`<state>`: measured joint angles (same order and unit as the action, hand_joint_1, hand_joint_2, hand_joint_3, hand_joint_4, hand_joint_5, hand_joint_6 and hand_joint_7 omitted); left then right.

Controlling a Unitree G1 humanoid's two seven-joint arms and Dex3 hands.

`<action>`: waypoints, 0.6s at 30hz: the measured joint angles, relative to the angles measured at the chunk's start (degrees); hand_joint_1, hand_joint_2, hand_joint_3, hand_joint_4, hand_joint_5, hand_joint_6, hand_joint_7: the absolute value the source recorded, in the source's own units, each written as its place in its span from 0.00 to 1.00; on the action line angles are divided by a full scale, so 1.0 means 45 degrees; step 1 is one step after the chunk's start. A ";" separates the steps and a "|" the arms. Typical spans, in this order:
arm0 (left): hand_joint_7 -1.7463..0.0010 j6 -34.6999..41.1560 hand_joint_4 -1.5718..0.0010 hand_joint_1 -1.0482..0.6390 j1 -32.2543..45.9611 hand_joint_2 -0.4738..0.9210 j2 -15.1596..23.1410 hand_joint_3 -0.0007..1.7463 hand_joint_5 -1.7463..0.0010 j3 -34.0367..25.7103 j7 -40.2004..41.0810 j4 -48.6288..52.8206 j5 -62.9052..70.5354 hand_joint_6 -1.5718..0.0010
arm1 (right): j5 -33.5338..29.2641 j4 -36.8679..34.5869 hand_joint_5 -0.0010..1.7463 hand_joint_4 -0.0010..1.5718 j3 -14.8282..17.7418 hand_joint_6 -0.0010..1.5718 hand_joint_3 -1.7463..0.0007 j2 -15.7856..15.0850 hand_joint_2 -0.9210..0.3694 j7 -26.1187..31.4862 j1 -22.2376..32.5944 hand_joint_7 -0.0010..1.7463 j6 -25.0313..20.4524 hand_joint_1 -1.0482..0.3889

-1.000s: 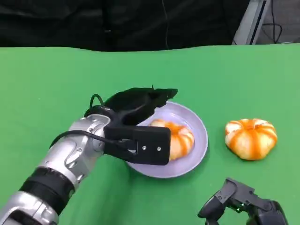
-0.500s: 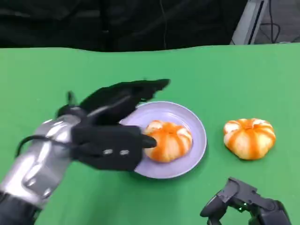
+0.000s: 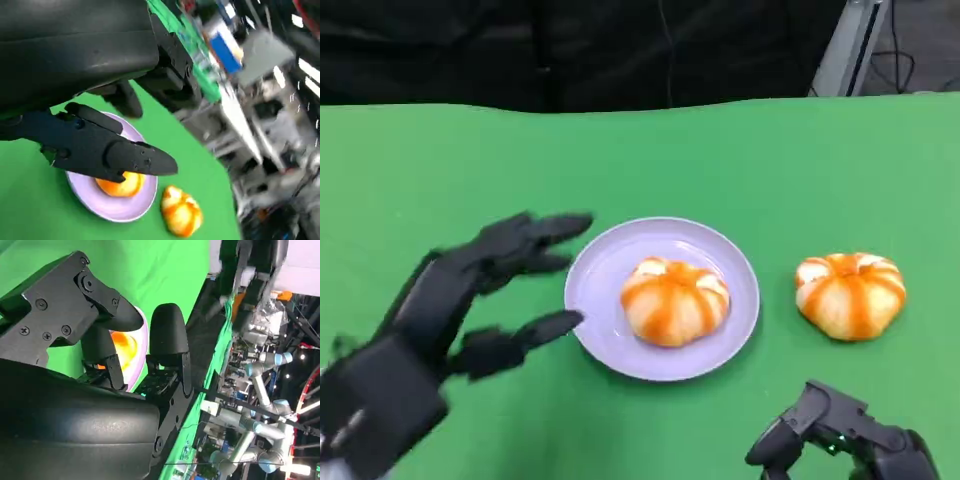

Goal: Grasp the bread from the table and place it into the plate.

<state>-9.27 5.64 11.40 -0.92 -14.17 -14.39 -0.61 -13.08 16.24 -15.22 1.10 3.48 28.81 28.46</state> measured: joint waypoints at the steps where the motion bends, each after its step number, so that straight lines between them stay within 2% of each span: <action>1: 0.32 -0.0134 0.58 0.56 0.0365 0.99 -0.0204 0.16 0.26 -0.0180 0.0167 -0.0131 -0.0182 0.64 | 0.0000 0.0008 0.92 0.44 -0.0010 0.49 0.28 0.0004 0.43 0.0001 -0.0007 0.76 -0.0001 0.66; 2: 0.29 -0.0191 0.56 0.59 0.0657 0.92 -0.0375 0.29 0.19 -0.0314 0.0290 -0.0246 -0.0378 0.62 | -0.0001 0.0018 0.92 0.44 -0.0017 0.49 0.27 0.0005 0.42 0.0002 -0.0007 0.76 -0.0001 0.66; 3: 0.27 -0.0255 0.55 0.60 0.0938 0.86 -0.0531 0.39 0.16 -0.0423 0.0398 -0.0367 -0.0573 0.61 | 0.0000 0.0024 0.92 0.44 -0.0023 0.49 0.27 0.0000 0.42 -0.0001 -0.0008 0.76 -0.0006 0.66; 5: 0.26 -0.0563 0.54 0.61 0.1608 0.82 -0.0901 0.49 0.13 -0.0513 0.0479 -0.0613 -0.0983 0.59 | 0.0010 0.0071 0.92 0.44 -0.0029 0.48 0.28 0.0002 0.42 -0.0003 0.0031 0.76 -0.0019 0.65; 8: 0.21 -0.0673 0.53 0.65 0.2415 0.84 -0.1243 0.56 0.08 -0.0660 0.0524 -0.0835 -0.1350 0.55 | 0.0026 0.0105 0.91 0.44 -0.0003 0.48 0.28 -0.0009 0.42 -0.0015 0.0035 0.76 -0.0061 0.64; 11: 0.15 -0.0673 0.51 0.67 0.3176 0.82 -0.1539 0.61 0.05 -0.0740 0.0521 -0.0998 -0.1949 0.54 | 0.0072 0.0114 0.91 0.44 0.0093 0.48 0.29 -0.0071 0.42 -0.0046 0.0031 0.76 -0.0065 0.64; 14: 0.09 -0.0710 0.51 0.65 0.3501 0.81 -0.1608 0.56 0.01 -0.0782 0.0513 -0.0998 -0.2089 0.55 | 0.0253 0.0161 0.91 0.44 0.0170 0.48 0.29 -0.0164 0.41 -0.0112 0.0006 0.75 -0.0111 0.64; 18: 0.05 -0.1224 0.49 0.64 0.3605 0.77 -0.1571 0.57 0.00 -0.0769 0.0485 -0.0936 -0.1939 0.54 | 0.0457 0.0210 0.91 0.44 0.0305 0.49 0.30 -0.0288 0.42 -0.0214 0.0030 0.75 -0.0172 0.65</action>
<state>-14.78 21.86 4.33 -4.38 -11.99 -18.60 -9.33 -11.03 17.19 -13.85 -0.19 2.52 28.95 27.68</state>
